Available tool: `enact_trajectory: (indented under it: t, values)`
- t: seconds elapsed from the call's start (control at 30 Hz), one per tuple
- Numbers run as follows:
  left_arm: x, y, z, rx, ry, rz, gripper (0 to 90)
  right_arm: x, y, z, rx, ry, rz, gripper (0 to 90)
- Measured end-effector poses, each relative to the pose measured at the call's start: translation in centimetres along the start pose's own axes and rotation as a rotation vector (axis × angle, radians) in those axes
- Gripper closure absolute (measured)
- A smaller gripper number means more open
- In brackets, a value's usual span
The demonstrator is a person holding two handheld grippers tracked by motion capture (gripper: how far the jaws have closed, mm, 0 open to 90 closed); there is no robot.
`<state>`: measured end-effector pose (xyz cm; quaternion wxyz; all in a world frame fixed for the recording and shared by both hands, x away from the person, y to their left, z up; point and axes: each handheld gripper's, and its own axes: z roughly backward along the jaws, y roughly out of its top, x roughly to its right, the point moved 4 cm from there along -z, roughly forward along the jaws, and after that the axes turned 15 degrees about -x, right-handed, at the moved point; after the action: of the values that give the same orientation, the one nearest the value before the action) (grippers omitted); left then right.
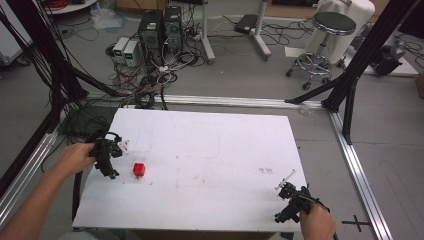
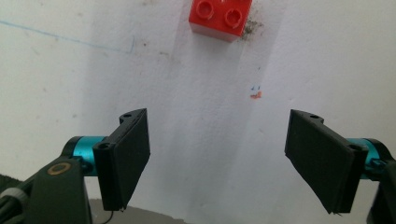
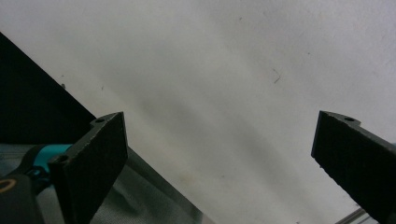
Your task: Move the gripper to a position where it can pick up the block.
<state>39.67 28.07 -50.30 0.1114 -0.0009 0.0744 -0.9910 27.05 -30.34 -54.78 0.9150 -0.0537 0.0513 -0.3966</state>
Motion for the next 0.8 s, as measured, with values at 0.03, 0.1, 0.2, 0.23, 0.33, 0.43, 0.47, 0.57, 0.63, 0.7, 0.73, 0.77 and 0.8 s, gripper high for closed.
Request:
enact_trajectory:
  t: [0.03,0.1,0.2,0.23,0.33,0.43,0.47,0.57,0.63,0.7,0.73,0.77,0.8]
  values:
    - [-0.2,0.3,-0.1,-0.007,0.001,-0.019,22.5,0.0,0.0,0.0,0.002,-0.004,0.001,3.1]
    - [-0.3,0.5,-0.2,-0.01,0.002,-0.035,22.5,0.0,0.0,0.0,-0.003,0.0,0.001,3.1]
    - [-0.5,1.1,-0.3,-0.018,-0.004,-0.068,22.5,0.0,0.0,-0.1,-0.004,-0.002,0.004,3.1]
    - [-0.5,1.2,-0.3,-0.021,-0.005,-0.074,22.6,0.0,0.0,-0.1,0.0,-0.003,0.003,3.1]
    - [-0.8,1.6,-0.3,-0.026,0.001,-0.09,22.7,0.0,0.0,-0.1,0.0,-0.003,0.006,3.1]
    - [-0.9,2.1,-0.3,-0.028,0.005,-0.107,22.7,0.0,-0.1,0.0,-0.002,-0.001,0.003,3.1]
    - [-0.9,2.2,-0.4,-0.031,0.002,-0.109,22.7,-0.1,-0.1,-0.1,-0.001,0.0,-0.001,3.1]
    - [-0.8,2.6,-0.5,-0.043,0.002,-0.137,22.7,0.0,-0.1,-0.1,0.002,0.002,-0.001,3.1]
    - [-0.8,2.9,-0.6,-0.044,-0.001,-0.147,22.7,-0.1,-0.1,-0.1,0.001,-0.001,-0.002,3.1]
    - [-0.7,3.1,-0.7,-0.048,-0.001,-0.163,22.8,-0.1,0.0,-0.1,-0.002,0.003,-0.003,3.1]
    - [-0.7,3.2,-0.8,-0.048,-0.003,-0.162,22.8,-0.1,0.0,-0.1,0.0,0.001,0.002,3.1]
    - [-0.7,3.4,-0.8,-0.05,0.002,-0.173,22.8,-0.1,0.1,-0.1,-0.002,0.0,0.003,3.1]
    - [-0.7,3.5,-0.8,-0.051,0.004,-0.182,22.8,-0.1,0.1,-0.2,-0.002,0.0,0.005,3.1]
